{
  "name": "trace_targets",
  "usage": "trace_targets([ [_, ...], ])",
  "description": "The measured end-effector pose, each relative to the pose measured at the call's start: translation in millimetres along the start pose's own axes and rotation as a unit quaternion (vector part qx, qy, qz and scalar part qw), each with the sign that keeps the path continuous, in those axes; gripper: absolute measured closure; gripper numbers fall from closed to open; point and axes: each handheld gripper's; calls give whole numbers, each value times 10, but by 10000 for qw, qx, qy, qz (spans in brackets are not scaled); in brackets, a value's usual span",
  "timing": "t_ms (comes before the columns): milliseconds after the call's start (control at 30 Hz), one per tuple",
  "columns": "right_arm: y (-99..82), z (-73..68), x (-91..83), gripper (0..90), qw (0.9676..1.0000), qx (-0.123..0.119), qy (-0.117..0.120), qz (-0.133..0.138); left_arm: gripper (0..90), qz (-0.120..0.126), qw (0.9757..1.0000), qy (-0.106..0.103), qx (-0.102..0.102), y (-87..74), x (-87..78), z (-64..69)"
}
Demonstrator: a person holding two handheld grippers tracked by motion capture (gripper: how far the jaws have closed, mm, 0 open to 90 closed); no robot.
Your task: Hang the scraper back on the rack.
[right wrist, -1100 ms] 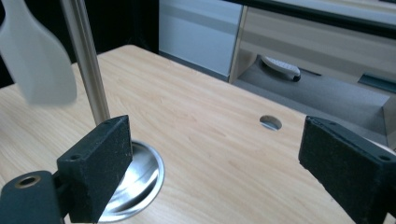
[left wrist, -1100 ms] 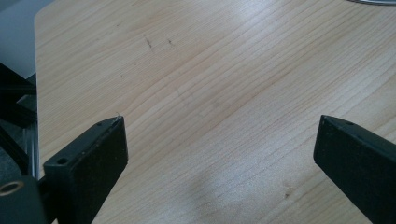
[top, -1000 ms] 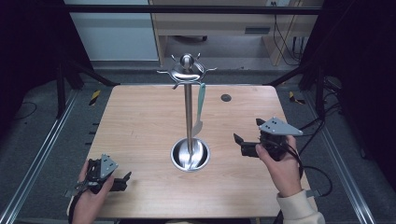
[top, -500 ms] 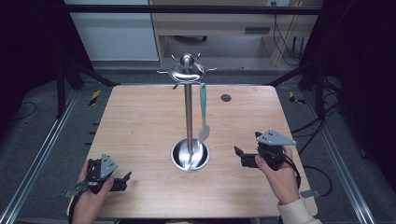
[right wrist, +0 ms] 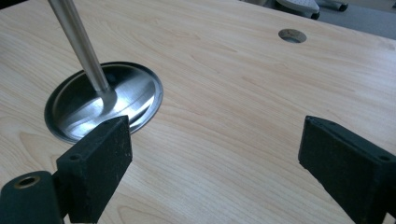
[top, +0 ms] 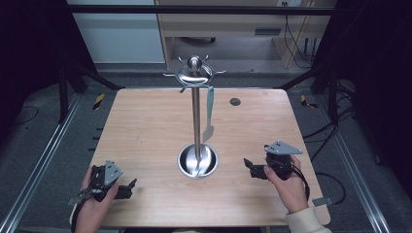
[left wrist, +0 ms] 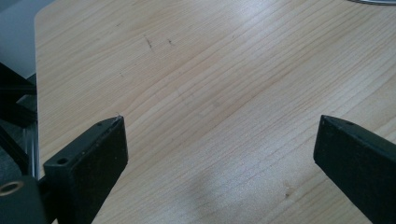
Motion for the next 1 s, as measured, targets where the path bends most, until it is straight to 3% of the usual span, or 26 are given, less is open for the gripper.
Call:
trace_targets([
  [233,-69,40,106,105,9998,160,55,-58,27,-4,10000,-6,1,0,2,1],
  [500,-162,84,246,105,9994,282,-78,-194,27,-8,10000,-17,14,4,6,4],
  [767,-317,129,303,109,9987,283,-323,-266,27,-32,10000,-19,74,20,8,8],
  [900,-354,117,285,108,9984,151,-426,-330,27,-17,10000,-28,83,25,14,15],
  [1000,-338,109,252,108,9984,98,-504,-220,27,-56,9999,-29,121,23,10,15],
])
Point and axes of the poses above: each handheld gripper's, and its own axes: x roughly forward along the jaws, y roughly out of its top, z roughly to its right, and after that the axes turned 8 degrees about -y, right-handed
